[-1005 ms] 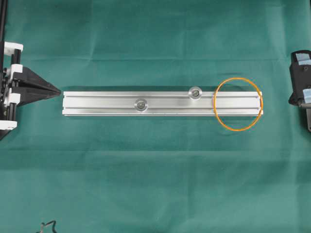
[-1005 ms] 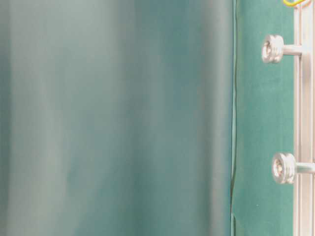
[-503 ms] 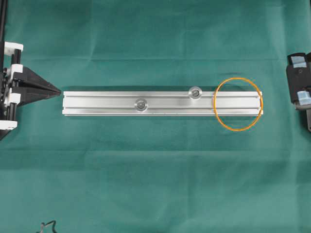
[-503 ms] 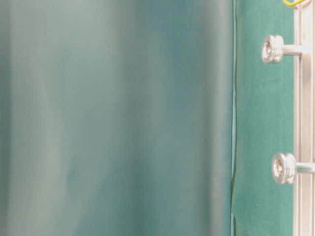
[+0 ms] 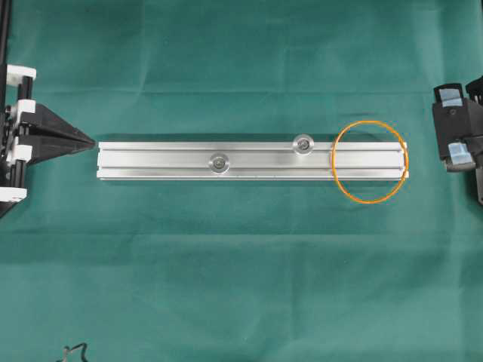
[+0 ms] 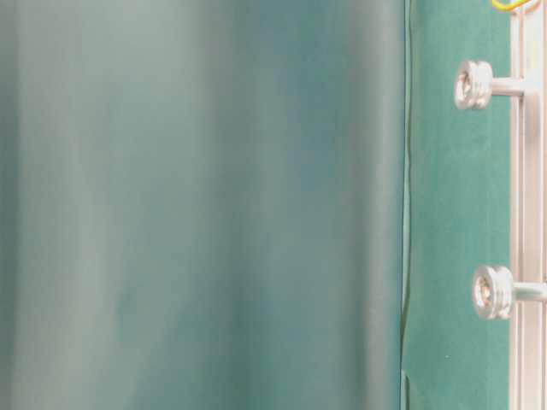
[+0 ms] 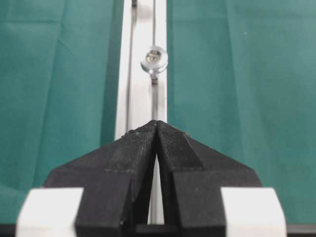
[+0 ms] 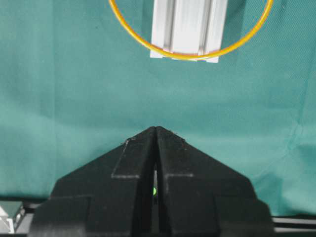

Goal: Hook the rubber onto the shaft.
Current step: 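Raise the right gripper and open it above the orange rubber band, then lower the open right gripper over the orange band's near edge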

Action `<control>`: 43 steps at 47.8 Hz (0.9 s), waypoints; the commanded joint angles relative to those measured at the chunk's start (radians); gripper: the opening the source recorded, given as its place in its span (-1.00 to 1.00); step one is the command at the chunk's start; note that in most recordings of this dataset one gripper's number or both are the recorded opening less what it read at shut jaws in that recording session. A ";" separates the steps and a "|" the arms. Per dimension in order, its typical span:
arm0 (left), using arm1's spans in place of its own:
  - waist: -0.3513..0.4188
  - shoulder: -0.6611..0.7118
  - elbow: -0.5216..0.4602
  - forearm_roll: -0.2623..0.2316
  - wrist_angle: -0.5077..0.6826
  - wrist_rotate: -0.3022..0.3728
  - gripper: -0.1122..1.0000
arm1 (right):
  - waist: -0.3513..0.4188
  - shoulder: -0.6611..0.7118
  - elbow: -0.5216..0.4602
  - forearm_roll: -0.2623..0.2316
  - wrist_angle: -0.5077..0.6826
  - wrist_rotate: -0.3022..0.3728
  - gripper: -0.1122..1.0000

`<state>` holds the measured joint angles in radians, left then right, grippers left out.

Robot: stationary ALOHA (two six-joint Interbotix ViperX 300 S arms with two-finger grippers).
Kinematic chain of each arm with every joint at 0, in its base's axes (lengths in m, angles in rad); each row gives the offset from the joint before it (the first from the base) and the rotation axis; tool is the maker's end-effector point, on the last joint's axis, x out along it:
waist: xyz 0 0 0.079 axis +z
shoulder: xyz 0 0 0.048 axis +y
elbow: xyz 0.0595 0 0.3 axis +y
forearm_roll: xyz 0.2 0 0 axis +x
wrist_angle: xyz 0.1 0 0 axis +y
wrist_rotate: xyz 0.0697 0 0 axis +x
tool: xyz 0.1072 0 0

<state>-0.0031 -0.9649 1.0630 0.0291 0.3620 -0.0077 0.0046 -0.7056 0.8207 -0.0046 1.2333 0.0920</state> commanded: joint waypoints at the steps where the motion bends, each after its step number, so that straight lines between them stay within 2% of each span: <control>1: 0.002 0.008 -0.031 0.002 -0.009 0.002 -0.80 | 0.002 -0.003 -0.025 -0.006 -0.009 -0.002 -0.75; 20: 0.000 0.008 -0.031 0.003 -0.009 0.002 -0.80 | 0.002 -0.002 -0.023 -0.021 -0.041 -0.002 -0.70; 23: 0.000 0.009 -0.031 0.003 -0.009 0.002 -0.80 | 0.002 -0.002 -0.023 -0.020 -0.044 0.000 -0.54; 27: 0.000 0.008 -0.031 0.003 -0.009 0.002 -0.80 | 0.002 -0.002 -0.021 -0.023 -0.046 -0.003 -0.11; 33: 0.002 0.008 -0.031 0.002 -0.009 0.002 -0.80 | 0.002 -0.003 -0.021 -0.064 -0.043 -0.003 0.61; 36: 0.000 0.008 -0.031 0.002 -0.009 0.002 -0.80 | 0.002 -0.002 -0.021 -0.061 -0.043 -0.003 0.86; 39: 0.000 0.008 -0.031 0.002 -0.009 0.002 -0.80 | 0.002 -0.003 -0.023 -0.058 -0.046 -0.003 0.99; 43: 0.000 0.008 -0.031 0.003 -0.009 0.002 -0.80 | 0.002 -0.003 -0.021 -0.057 -0.048 -0.003 1.00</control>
<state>-0.0015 -0.9649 1.0630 0.0291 0.3620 -0.0077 0.0046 -0.7056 0.8191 -0.0629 1.1919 0.0905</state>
